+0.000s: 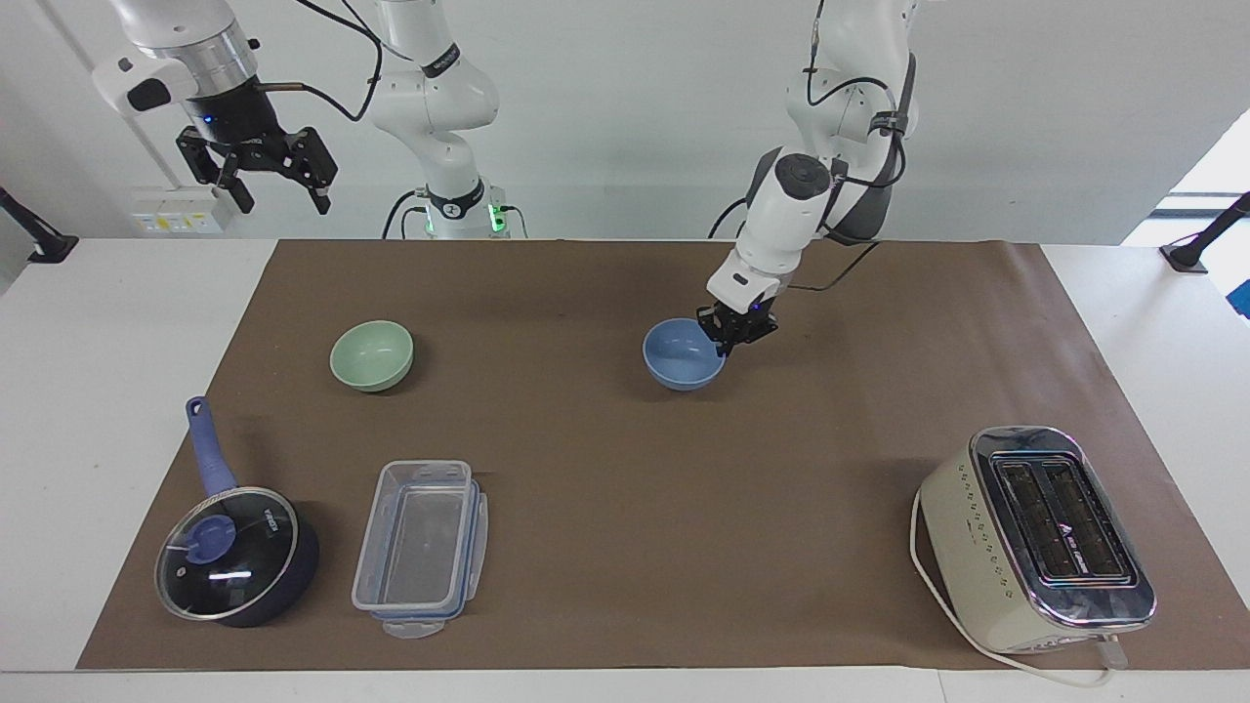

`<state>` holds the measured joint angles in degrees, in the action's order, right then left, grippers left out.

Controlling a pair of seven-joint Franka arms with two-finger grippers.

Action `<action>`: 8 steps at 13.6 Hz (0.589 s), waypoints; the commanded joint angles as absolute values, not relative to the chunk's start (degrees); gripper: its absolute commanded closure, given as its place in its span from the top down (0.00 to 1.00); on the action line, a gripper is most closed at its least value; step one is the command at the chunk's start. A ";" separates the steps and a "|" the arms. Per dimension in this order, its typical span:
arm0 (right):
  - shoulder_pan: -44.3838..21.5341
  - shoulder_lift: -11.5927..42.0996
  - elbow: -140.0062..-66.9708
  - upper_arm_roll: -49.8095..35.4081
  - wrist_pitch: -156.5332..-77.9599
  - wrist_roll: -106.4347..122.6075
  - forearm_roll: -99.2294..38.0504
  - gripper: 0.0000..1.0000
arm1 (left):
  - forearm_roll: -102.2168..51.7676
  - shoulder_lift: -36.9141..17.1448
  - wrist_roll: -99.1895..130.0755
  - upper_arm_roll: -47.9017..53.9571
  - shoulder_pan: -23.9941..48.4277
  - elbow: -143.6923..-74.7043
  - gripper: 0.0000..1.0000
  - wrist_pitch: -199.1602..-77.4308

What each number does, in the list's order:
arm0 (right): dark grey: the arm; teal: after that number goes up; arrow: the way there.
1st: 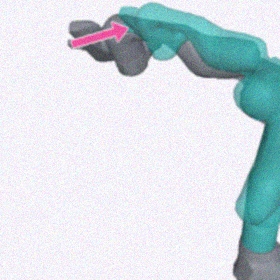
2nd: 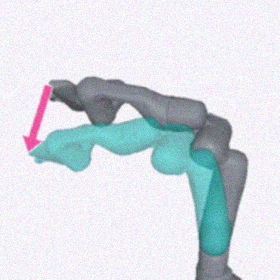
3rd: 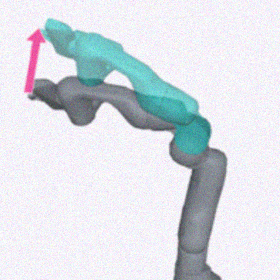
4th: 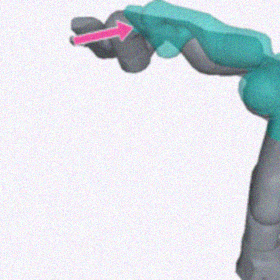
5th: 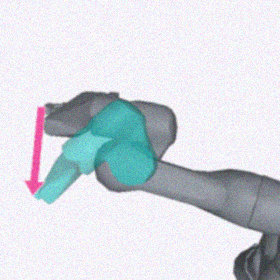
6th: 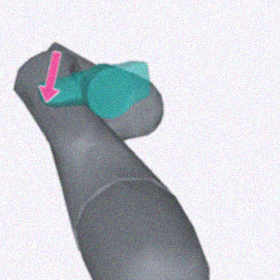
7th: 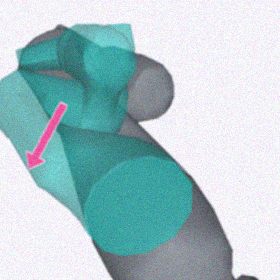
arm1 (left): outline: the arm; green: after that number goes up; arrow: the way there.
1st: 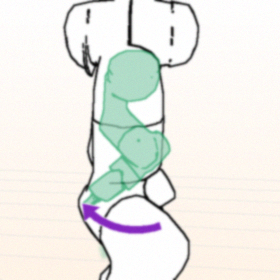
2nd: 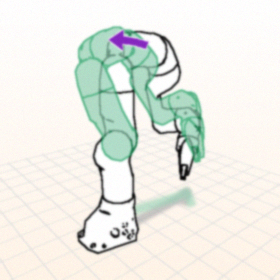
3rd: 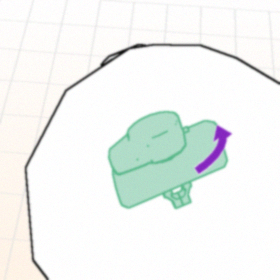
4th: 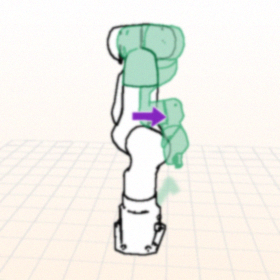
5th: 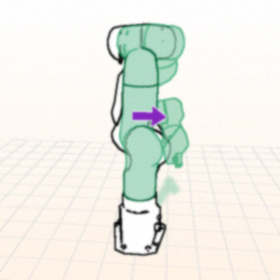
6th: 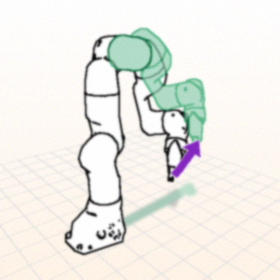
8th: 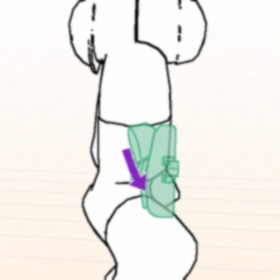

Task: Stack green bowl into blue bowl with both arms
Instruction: 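Grasp the blue bowl rim and slide it toward the table center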

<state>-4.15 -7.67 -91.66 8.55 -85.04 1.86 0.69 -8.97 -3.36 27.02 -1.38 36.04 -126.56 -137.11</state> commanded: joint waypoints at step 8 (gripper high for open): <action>-3.60 -8.70 -93.86 8.35 -85.60 3.60 0.18 1.00 | -9.14 -6.33 28.74 -2.81 37.36 -124.72 1.00 -139.05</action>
